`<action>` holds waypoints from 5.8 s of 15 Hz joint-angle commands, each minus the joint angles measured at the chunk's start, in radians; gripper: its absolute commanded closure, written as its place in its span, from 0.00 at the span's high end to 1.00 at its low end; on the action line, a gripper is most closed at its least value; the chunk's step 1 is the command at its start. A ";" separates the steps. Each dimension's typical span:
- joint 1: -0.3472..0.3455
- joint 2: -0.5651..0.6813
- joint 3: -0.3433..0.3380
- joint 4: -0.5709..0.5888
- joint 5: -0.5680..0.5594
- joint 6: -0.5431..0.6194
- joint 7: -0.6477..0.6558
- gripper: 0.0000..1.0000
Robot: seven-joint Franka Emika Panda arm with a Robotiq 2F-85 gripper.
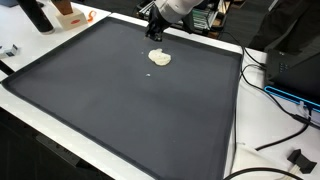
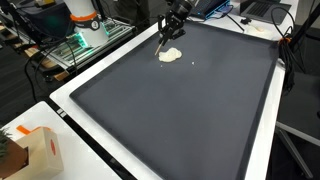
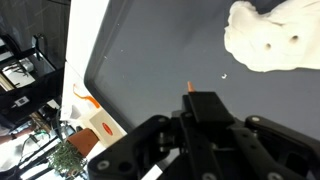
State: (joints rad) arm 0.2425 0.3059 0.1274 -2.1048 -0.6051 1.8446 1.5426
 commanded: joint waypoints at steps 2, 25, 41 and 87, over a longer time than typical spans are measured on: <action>0.023 0.074 -0.026 0.069 -0.022 -0.056 0.027 0.03; 0.037 0.180 -0.064 0.099 -0.037 -0.066 -0.035 0.03; 0.065 0.176 -0.047 0.078 -0.092 -0.041 -0.145 0.03; -0.099 -0.226 -0.009 -0.254 0.369 0.610 -1.284 0.03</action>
State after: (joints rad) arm 0.1502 0.0851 0.1005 -2.3327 -0.3530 2.3866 0.3842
